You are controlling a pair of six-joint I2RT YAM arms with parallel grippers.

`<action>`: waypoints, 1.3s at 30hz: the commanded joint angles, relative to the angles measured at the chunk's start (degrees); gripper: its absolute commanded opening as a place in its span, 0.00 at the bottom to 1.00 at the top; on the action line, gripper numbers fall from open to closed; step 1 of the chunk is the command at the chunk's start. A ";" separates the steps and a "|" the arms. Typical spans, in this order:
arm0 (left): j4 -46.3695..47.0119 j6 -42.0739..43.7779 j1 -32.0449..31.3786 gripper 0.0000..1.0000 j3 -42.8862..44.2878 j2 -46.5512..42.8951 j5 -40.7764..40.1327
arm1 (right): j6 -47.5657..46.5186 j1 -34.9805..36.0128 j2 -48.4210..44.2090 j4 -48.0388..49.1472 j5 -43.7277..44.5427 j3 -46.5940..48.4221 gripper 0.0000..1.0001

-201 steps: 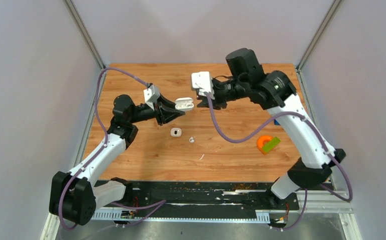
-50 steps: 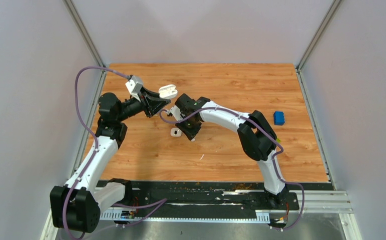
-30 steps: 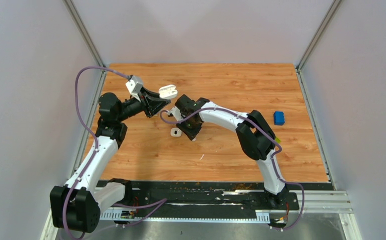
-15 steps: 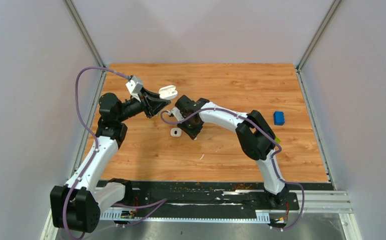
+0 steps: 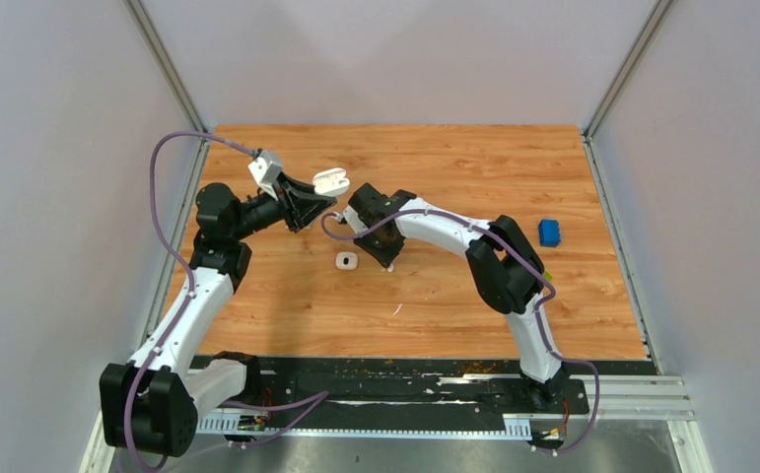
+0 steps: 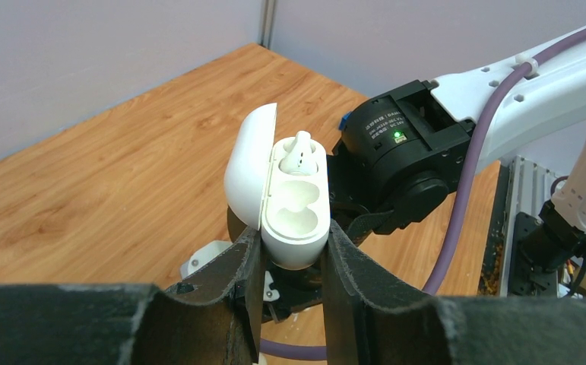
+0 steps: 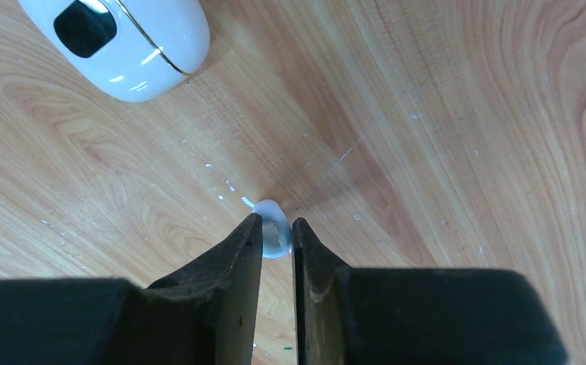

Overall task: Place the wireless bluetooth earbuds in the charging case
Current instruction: Pick up the earbud from the center of the board.

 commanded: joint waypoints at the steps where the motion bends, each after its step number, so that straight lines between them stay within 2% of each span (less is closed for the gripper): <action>1: 2.70 -0.90 0.30 0.00 -0.07 0.06 -0.23 | 0.25 -0.85 -1.04 1.22 -0.03 0.91 0.20; 8: 2.91 -0.95 0.34 0.00 -0.18 0.49 -0.29 | 0.82 -1.39 -3.29 -0.38 -6.29 -0.09 0.18; 17: 2.81 -1.16 0.34 0.00 0.37 0.97 -0.27 | 0.45 -1.46 -2.97 -0.58 -7.06 -0.91 0.21; 23: 2.81 -1.07 0.34 0.00 0.11 0.94 -0.36 | 0.68 -1.90 -3.85 -0.73 -7.41 -0.88 0.19; 27: 2.95 -1.16 0.34 0.00 0.11 1.03 -0.40 | 0.76 -2.03 -4.21 -0.55 -7.20 -1.12 0.27; 32: 2.95 -1.24 0.34 0.00 0.11 1.09 -0.38 | 0.63 -2.12 -4.31 -0.30 -6.66 -0.66 0.27; 39: 2.95 -1.25 0.34 0.00 0.02 1.16 -0.52 | 0.35 -2.33 -4.48 -0.51 -7.05 -0.89 0.16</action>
